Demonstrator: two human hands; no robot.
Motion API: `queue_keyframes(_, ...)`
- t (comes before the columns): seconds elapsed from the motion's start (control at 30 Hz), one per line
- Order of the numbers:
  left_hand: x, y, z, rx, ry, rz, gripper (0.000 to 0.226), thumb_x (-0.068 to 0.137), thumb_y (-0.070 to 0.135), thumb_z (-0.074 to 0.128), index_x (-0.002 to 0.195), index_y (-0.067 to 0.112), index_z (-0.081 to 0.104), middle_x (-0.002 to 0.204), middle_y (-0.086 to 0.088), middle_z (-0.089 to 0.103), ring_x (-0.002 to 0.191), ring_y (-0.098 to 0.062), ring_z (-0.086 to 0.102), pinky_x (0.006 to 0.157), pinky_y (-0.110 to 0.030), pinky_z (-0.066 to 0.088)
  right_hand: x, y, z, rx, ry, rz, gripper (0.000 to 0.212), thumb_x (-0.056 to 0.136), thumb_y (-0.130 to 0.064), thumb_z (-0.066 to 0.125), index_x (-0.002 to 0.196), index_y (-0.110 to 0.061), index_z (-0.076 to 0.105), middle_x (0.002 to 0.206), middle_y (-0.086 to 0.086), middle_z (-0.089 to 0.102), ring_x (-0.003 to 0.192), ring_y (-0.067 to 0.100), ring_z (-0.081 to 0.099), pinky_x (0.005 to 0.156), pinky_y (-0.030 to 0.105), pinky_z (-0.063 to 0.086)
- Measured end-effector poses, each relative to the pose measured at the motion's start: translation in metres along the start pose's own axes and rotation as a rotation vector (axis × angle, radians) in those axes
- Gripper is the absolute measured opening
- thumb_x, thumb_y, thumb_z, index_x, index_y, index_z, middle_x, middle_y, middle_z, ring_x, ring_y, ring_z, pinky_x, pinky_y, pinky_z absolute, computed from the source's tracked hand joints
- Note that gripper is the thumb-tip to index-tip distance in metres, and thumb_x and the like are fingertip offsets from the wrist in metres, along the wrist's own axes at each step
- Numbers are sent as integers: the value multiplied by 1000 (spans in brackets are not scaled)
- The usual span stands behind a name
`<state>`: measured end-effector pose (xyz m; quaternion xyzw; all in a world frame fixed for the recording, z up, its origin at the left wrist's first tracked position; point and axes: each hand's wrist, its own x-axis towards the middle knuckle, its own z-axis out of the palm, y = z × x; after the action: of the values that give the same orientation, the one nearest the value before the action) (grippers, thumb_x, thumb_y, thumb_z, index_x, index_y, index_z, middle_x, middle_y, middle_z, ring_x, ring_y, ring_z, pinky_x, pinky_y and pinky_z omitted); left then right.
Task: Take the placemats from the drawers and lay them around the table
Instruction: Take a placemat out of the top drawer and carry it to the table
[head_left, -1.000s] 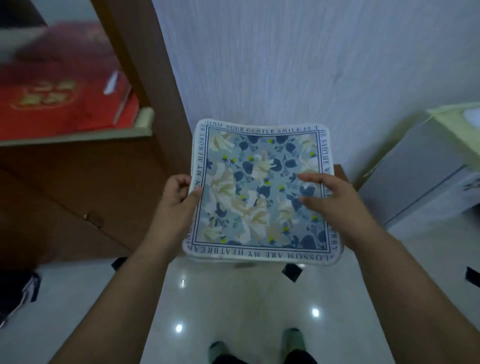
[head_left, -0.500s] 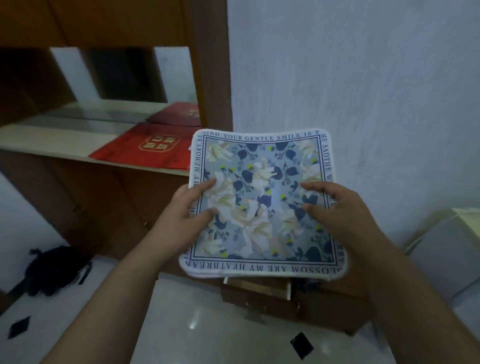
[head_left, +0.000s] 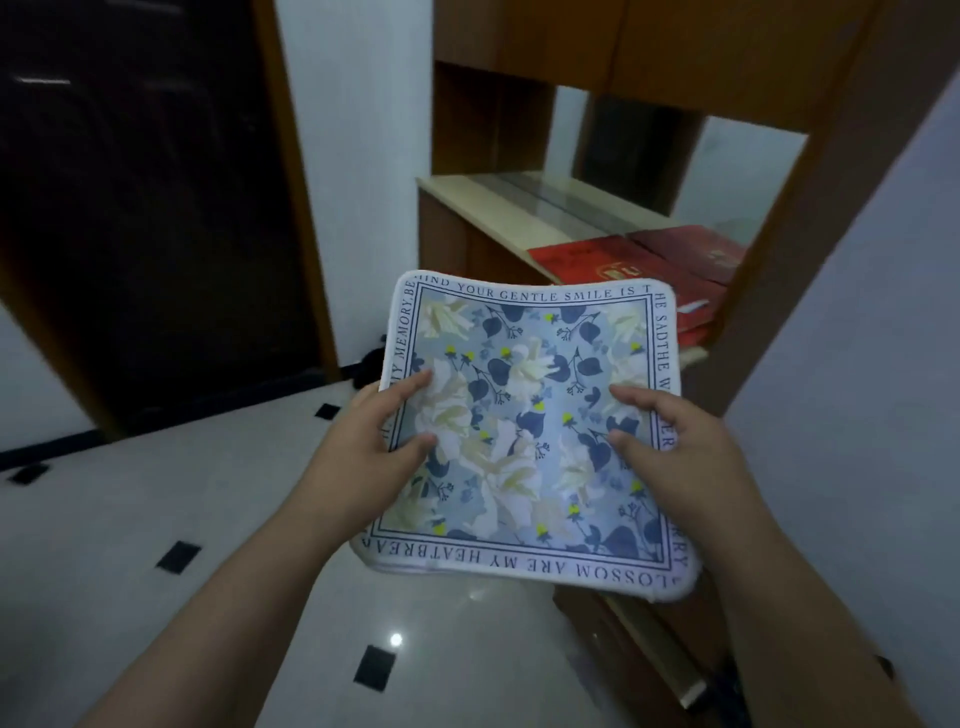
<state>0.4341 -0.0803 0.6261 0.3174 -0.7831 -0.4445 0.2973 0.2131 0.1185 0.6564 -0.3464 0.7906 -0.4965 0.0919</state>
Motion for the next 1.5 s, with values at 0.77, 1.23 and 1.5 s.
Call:
queue_keyframes(0.77,-284,-151,-474,354,942,-524,59,93,25,71,141,52,49,139,11,52,133,-8,48,115,-36,38,-133,-339,534,162,-947,-493,42,86,-24,74,120,-47,63,122,-22,59,110,9,63,97,42,55)
queue_keyframes(1.23,-294,-212,-589,404,1374,-739,56,95,24,69,142,48,51,132,13,52,122,-3,50,105,-25,40,-155,-466,762,226,-1364,-759,43,88,-20,73,124,-41,64,115,-37,51,117,3,55,106,36,48)
queue_keyframes(1.5,-264,-258,-631,311,1648,-753,53,96,22,69,138,50,54,133,13,54,116,2,55,104,-30,48,-148,-531,878,191,-1484,-933,45,86,-20,74,124,-42,64,129,-12,54,116,11,58,103,39,50)
